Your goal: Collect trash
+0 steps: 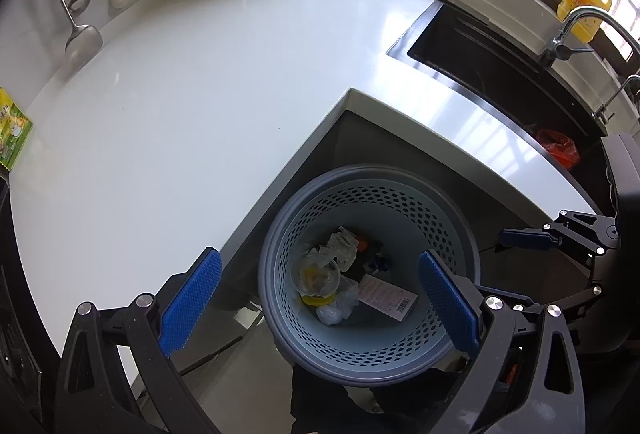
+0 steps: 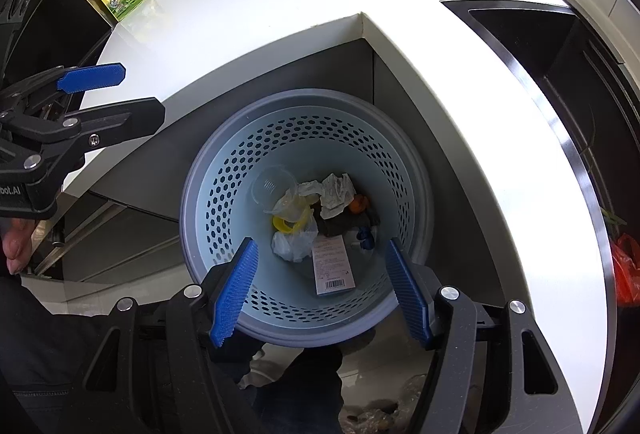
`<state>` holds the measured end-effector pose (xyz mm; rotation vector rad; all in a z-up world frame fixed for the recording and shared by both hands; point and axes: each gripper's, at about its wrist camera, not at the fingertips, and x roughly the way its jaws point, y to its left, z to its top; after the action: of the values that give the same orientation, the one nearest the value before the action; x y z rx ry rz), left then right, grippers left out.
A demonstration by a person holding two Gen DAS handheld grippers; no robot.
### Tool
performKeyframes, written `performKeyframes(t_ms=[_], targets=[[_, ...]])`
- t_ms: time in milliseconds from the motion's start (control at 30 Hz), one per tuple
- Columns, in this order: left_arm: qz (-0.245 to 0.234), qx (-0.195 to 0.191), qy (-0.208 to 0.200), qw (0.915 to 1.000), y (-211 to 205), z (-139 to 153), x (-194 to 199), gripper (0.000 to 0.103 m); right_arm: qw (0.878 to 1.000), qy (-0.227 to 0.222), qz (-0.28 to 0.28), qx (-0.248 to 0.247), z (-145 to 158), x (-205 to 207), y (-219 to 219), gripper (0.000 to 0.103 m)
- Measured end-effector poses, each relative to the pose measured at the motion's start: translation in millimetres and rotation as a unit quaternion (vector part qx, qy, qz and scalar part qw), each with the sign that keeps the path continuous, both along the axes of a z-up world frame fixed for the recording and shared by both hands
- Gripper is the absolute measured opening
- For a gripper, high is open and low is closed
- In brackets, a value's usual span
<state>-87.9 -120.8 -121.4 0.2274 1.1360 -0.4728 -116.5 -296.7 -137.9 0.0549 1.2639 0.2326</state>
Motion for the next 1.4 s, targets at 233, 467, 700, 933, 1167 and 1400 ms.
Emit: performKeyframes(t_ms=[233, 467, 700, 933, 1167, 1400], targets=[[0.003, 0.020, -0.012, 0.9997, -0.4, 1.2, -1.3, 0.096, 1.000, 0.003, 0.004, 0.003, -3.0, 1.4, 0.9, 0.063], [0.003, 0.020, -0.011, 0.9997, 0.9, 1.0, -0.8, 0.096, 1.000, 0.008, 0.001, 0.003, -5.1, 1.1, 1.1, 0.063], [0.012, 0.014, -0.009, 0.9998, 0.6, 1.2, 0.8, 0.096, 1.000, 0.012, -0.005, 0.004, -7.0, 1.0, 0.7, 0.063], [0.011, 0.019, -0.018, 0.9996, -0.7, 2.5, 0.0, 0.096, 1.000, 0.015, -0.009, 0.006, -8.3, 1.2, 1.0, 0.063], [0.007, 0.020, -0.016, 0.9996, -3.1, 2.6, 0.3, 0.096, 1.000, 0.016, -0.009, 0.007, -9.2, 1.2, 0.3, 0.063], [0.009, 0.007, 0.007, 0.9999, -2.3, -1.5, 2.9, 0.096, 1.000, 0.016, -0.007, 0.007, -9.4, 1.3, -0.5, 0.063]])
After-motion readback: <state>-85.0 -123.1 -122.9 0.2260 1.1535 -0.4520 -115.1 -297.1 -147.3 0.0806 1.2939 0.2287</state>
